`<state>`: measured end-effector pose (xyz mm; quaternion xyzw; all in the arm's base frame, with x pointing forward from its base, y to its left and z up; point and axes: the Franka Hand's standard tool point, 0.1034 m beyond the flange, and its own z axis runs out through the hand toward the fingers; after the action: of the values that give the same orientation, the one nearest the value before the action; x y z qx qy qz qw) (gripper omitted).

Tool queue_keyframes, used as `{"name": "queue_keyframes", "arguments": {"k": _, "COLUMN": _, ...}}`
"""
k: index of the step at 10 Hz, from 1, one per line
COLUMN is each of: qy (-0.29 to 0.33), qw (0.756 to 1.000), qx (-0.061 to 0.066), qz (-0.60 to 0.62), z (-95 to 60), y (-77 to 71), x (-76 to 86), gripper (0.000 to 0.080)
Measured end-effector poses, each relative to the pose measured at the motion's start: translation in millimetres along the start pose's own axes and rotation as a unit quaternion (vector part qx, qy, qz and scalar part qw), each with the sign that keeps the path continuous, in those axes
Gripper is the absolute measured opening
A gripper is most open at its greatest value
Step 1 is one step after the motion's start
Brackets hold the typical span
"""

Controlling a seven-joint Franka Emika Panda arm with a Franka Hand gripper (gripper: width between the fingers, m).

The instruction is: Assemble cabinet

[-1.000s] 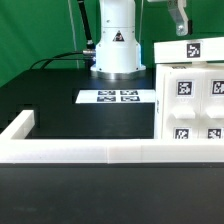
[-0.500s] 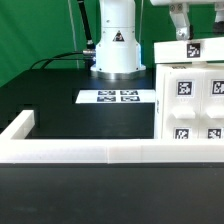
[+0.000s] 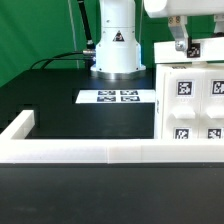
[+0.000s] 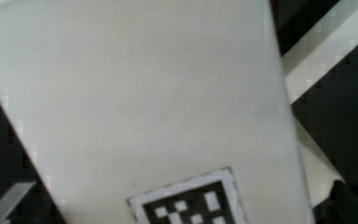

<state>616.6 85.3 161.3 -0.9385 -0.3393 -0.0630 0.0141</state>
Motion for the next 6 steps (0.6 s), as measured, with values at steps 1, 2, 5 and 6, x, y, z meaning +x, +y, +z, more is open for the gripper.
{"name": "queue_keyframes", "arguments": {"k": 1, "qy": 0.000, "qw": 1.000, "qx": 0.000, "qz": 0.001, "z": -0.1, "y": 1.1, "x": -0.7, "gripper": 0.0552}}
{"name": "queue_keyframes", "arguments": {"k": 2, "qy": 0.000, "qw": 1.000, "qx": 0.000, "qz": 0.013, "z": 0.0, "y": 1.3, "x": -0.9, "gripper": 0.0552}}
{"name": "queue_keyframes", "arguments": {"k": 5, "qy": 0.000, "qw": 0.999, "qx": 0.000, "qz": 0.041, "z": 0.0, "y": 1.9, "x": -1.3, "gripper": 0.0555}}
{"name": "queue_keyframes", "arguments": {"k": 6, "qy": 0.000, "qw": 0.995, "qx": 0.000, "qz": 0.097, "z": 0.0, "y": 2.7, "x": -1.9, "gripper": 0.0555}}
